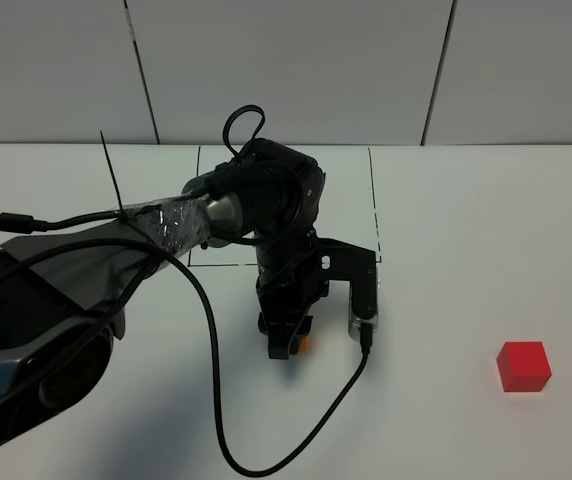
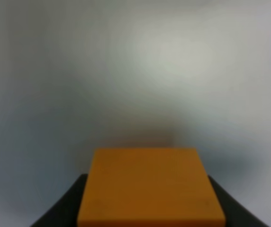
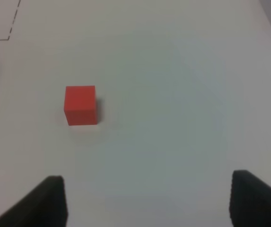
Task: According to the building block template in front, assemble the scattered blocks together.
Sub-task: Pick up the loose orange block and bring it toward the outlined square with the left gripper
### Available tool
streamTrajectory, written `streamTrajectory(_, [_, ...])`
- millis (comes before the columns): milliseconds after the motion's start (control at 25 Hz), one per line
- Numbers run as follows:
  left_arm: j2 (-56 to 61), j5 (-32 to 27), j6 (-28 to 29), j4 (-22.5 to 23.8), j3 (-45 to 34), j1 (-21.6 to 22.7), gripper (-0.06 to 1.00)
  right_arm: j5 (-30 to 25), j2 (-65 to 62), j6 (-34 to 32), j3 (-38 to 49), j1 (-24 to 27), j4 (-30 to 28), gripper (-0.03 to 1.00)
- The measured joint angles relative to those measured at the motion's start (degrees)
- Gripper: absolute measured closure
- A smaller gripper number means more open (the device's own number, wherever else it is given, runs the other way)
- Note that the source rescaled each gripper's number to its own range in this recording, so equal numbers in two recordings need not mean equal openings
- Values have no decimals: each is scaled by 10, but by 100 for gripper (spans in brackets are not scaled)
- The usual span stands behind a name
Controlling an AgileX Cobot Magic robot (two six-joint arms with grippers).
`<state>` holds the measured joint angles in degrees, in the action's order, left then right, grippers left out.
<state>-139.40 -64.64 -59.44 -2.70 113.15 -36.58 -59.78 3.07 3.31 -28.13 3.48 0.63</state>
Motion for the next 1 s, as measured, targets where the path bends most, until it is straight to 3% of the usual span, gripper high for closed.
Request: streamTrajectory(1000, [-9, -3, 28, -1, 2, 0, 94, 0, 0, 0, 0, 0, 0, 51])
